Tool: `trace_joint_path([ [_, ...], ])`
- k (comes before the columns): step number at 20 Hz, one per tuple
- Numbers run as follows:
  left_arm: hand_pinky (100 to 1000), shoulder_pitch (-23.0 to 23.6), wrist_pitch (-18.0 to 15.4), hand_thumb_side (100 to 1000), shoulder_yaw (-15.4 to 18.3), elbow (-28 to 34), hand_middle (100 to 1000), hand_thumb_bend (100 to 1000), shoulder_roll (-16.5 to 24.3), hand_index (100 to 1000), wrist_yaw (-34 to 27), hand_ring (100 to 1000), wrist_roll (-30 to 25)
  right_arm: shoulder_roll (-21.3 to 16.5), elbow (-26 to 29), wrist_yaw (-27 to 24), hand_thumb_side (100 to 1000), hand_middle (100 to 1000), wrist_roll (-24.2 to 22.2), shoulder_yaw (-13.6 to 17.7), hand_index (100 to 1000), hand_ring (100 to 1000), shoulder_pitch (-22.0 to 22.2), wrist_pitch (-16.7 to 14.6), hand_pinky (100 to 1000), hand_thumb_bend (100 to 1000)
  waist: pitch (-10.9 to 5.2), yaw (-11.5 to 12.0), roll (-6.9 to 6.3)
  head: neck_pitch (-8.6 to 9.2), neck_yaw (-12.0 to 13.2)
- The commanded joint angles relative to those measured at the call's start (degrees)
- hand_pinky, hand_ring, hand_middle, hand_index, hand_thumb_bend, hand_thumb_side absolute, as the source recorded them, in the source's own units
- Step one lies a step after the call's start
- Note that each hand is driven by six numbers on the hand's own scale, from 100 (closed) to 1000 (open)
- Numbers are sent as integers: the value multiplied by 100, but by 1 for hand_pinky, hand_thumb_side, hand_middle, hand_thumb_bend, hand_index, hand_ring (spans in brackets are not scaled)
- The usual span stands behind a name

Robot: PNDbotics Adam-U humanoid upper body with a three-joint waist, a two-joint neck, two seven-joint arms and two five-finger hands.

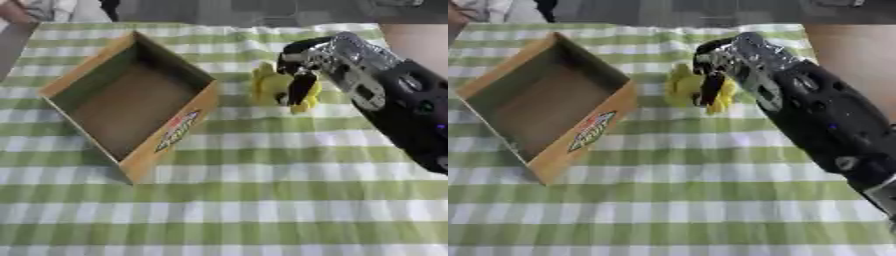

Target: Pick up objects on the table and place them in the box.

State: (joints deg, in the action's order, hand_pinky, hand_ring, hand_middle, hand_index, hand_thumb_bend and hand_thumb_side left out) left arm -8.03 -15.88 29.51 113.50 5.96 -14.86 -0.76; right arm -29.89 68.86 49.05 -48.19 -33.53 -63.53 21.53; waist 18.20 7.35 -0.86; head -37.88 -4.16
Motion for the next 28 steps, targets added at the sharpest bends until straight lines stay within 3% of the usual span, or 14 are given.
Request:
trace_joint_path([
  [1, 691, -34, -5, 890, -19, 109, 601, 100, 85, 696, -22, 632, -28, -155, 236, 8, 165, 455, -242, 119, 540, 827, -157, 462, 769, 100, -117, 4, 1, 61, 12],
  [2, 691, -35, -3, 894, -20, 109, 601, 100, 87, 696, -23, 633, -30, -162, 307, -11, 268, 457, -214, 132, 540, 825, -168, 500, 769, 100, -119, 3, 3, 62, 12],
  [3, 691, -36, -1, 890, -20, 109, 601, 100, 90, 696, -24, 633, -31, -169, 390, -32, 174, 455, -189, 145, 541, 825, -184, 540, 769, 100, -122, 3, 6, 62, 13],
  [10, 690, -25, 13, 890, -23, 109, 601, 100, 106, 696, -33, 633, -33, -137, 1198, -124, 175, 440, -78, 303, 533, 816, -414, 965, 772, 100, -159, -2, 13, 46, 0],
  [17, 690, -6, 18, 890, -49, 109, 601, 100, 142, 697, -58, 633, -36, 279, 1775, 128, 198, 433, -158, 357, 532, 810, -947, 1149, 769, 100, -226, 28, 21, 30, -93],
  [23, 690, -21, 28, 889, -86, 109, 601, 100, 145, 697, -89, 633, -62, 1018, 1662, 501, 185, 430, -129, 449, 532, 806, -1313, 1222, 767, 100, -235, 148, 40, 42, -222],
  [28, 690, -57, 39, 889, -117, 109, 601, 100, 145, 697, -123, 633, -91, 1611, 1213, 764, 177, 425, 176, 503, 528, 805, -1430, 1269, 769, 100, -215, 277, 69, 89, -342],
])
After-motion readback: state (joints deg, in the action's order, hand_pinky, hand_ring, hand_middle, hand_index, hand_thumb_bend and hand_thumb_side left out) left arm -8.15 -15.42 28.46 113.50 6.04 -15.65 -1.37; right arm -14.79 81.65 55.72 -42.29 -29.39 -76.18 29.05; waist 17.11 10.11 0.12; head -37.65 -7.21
